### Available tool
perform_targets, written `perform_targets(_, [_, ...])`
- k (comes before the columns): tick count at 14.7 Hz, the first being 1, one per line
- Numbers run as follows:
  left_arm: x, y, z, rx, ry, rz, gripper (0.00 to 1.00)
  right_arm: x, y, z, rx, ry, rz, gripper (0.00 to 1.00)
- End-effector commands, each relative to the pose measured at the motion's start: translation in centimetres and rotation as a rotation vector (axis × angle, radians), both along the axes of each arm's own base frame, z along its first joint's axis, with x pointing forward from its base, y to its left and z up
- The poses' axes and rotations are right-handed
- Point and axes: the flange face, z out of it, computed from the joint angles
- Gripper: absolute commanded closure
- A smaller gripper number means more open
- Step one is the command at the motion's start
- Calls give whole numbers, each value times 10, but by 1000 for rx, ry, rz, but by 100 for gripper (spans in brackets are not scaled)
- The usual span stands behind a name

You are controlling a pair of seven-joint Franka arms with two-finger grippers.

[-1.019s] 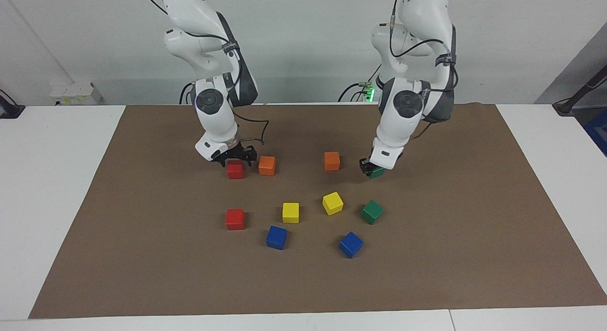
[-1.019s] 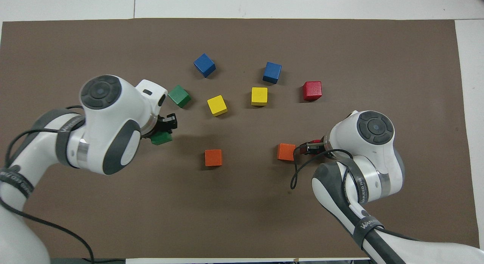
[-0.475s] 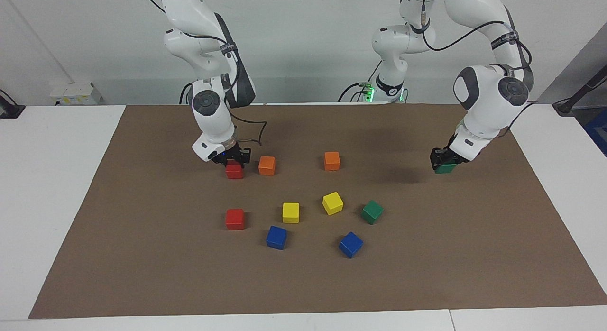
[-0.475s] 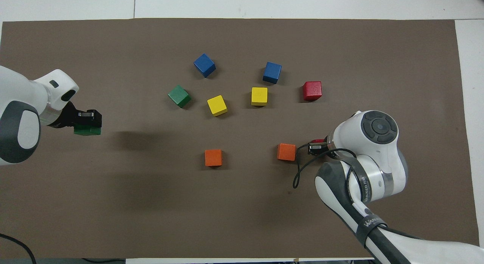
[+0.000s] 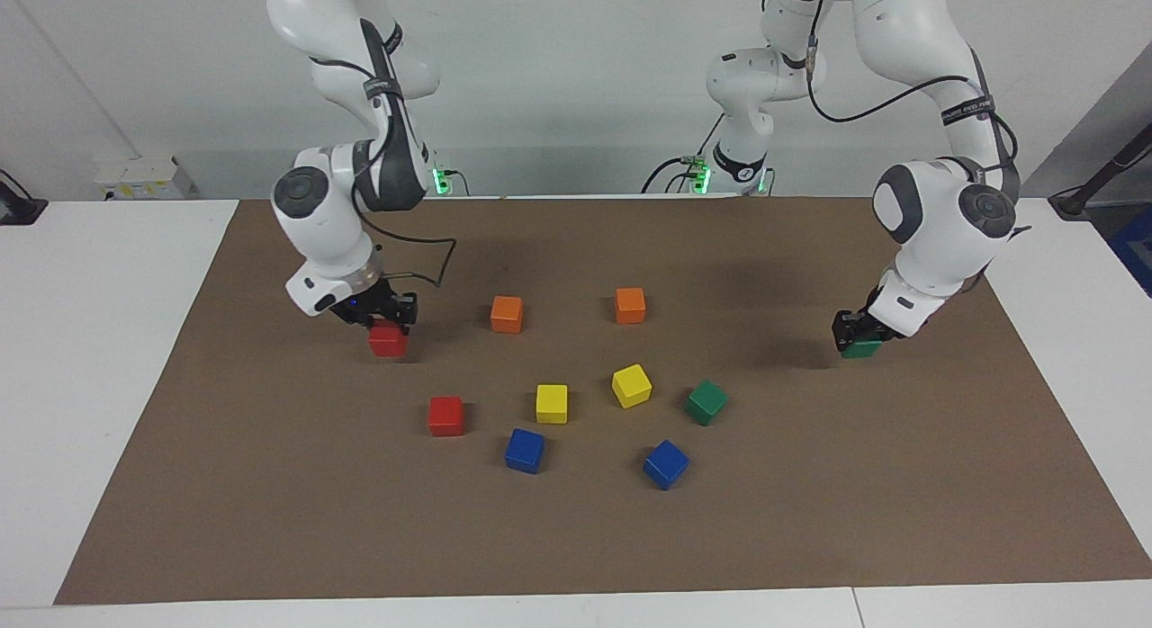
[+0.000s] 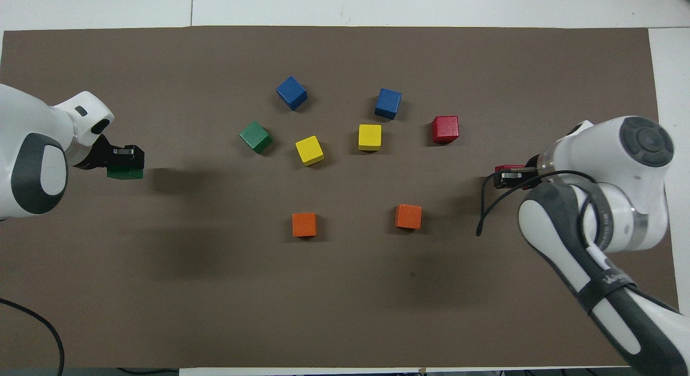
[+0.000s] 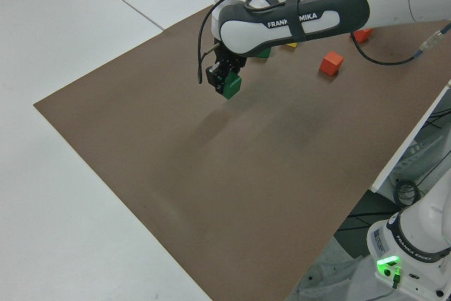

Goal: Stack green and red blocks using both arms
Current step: 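Carry green outward with the left gripper while the right gripper carries red outward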

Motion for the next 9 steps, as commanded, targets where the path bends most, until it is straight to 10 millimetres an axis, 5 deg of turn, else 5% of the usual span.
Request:
perform_targets(1, [6,2,-8,5,-9,-13,100,9,-38,-3,7,-10,72,100])
perform_targets(4, [1,5,-18,5,3,-12,100,13,-59,-20,3,-20,137,100])
perform_targets(9, [-7,-1,-41,4,0,-18,100,21,-61,-36,-3,-27,151,100])
